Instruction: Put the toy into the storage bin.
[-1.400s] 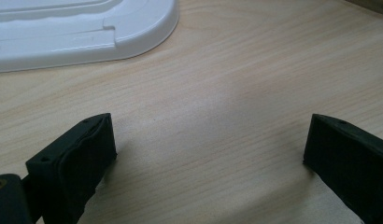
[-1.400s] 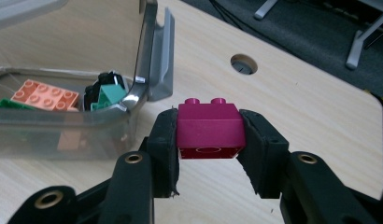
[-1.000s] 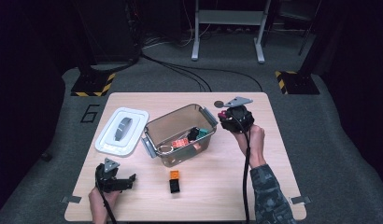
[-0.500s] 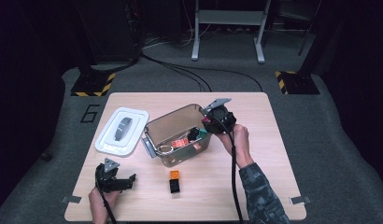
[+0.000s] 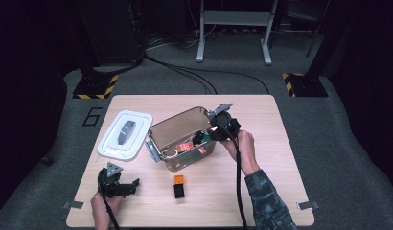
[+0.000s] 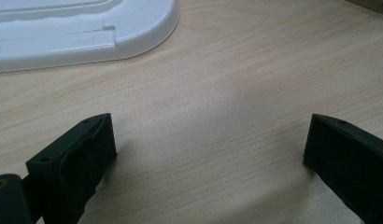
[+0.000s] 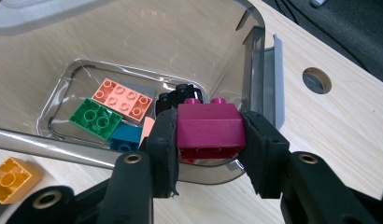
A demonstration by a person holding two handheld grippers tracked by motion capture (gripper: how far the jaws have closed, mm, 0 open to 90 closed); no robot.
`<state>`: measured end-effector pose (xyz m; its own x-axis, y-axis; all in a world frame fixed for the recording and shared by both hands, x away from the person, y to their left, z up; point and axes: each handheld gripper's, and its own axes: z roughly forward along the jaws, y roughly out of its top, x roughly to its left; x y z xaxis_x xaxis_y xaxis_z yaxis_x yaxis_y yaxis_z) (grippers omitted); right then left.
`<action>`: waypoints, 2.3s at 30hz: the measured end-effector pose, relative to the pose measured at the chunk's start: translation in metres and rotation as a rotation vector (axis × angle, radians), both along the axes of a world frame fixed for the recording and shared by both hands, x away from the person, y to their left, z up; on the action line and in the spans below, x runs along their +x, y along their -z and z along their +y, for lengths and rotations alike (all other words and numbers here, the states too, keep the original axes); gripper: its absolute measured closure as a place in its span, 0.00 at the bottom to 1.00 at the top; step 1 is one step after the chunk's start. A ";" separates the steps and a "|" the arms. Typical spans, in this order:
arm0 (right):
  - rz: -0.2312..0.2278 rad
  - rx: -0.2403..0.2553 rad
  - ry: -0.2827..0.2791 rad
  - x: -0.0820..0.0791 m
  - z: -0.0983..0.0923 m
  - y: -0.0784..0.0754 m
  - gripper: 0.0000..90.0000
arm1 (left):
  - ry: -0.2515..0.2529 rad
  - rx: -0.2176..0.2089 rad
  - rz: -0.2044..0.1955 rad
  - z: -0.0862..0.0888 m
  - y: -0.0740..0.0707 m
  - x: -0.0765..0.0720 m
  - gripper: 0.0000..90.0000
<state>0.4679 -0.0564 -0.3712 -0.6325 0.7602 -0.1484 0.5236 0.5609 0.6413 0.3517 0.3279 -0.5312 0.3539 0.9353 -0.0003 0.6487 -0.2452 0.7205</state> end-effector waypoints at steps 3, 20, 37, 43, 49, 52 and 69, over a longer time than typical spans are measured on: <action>-0.006 -0.012 -0.014 0.000 0.001 0.001 0.65 | 0.000 0.000 0.000 0.000 0.000 0.000 0.02; -0.050 0.008 -0.004 -0.018 -0.004 -0.001 0.22 | 0.000 0.000 -0.001 0.000 0.000 0.000 0.02; -0.005 0.112 -0.082 -0.063 0.000 0.032 0.14 | 0.000 0.000 0.000 0.000 0.000 0.000 0.02; 0.022 0.134 -0.112 -0.079 0.012 0.053 0.14 | -0.001 0.000 -0.002 0.000 0.000 0.000 0.02; 0.044 0.168 -0.132 -0.091 0.023 0.072 0.14 | -0.001 -0.001 -0.005 0.000 0.000 0.000 0.02; 0.052 0.183 -0.140 -0.098 0.031 0.081 0.15 | 0.000 0.001 -0.001 0.000 0.000 0.000 0.02; 0.118 0.161 -0.184 -0.117 0.079 0.114 0.14 | 0.001 0.000 0.002 0.000 0.000 0.000 0.02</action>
<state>0.3508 0.0229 -0.4856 -0.7677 0.6390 0.0482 0.4989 0.5488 0.6708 0.3516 0.3280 -0.5309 0.3545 0.9351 -0.0008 0.6503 -0.2459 0.7188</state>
